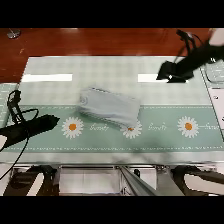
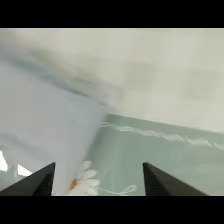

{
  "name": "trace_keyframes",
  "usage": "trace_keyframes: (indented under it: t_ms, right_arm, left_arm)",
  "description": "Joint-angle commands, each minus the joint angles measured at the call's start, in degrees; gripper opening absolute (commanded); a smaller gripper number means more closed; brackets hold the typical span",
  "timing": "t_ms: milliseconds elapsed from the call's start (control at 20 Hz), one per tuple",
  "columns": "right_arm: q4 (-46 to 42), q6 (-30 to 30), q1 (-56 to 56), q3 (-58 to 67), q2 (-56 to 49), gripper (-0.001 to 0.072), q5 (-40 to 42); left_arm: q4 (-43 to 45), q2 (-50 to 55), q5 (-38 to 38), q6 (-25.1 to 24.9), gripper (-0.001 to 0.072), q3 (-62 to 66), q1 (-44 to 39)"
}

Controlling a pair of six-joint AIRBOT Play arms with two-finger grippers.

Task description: Fold the shirts.

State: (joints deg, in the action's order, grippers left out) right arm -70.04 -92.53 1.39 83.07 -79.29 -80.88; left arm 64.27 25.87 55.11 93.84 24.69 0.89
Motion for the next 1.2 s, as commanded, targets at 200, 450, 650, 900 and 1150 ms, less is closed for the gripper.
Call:
trace_keyframes:
  t_ms: [200,450,650,900,1150]
  right_arm:
    - [29.7,7.7,0.1,-45.9,9.4,0.0627,29.9]
    - [37.9,12.7,5.5,-39.8,-4.5,0.0627,25.9]
    - [39.3,12.6,10.7,-30.1,-12.4,0.0419,23.6]
    - [34.9,12.5,13.1,-4.9,-14.8,0.0024,15.5]
    - [16.5,-0.5,9.2,27.3,-14.8,0.0024,4.7]
  left_arm:
    - [-2.3,1.6,-2.1,-0.1,0.0025,-0.1,0.0]
    - [-3.9,4.1,-3.6,-0.1,0.0025,-0.1,0.0]
    - [-3.9,4.6,-3.8,-0.3,0.0025,-0.1,0.0]
    - [-3.9,4.6,-4.0,-0.3,0.0025,-0.1,0.0]
    - [-3.9,4.6,-3.9,-0.3,0.0025,-0.1,0.0]
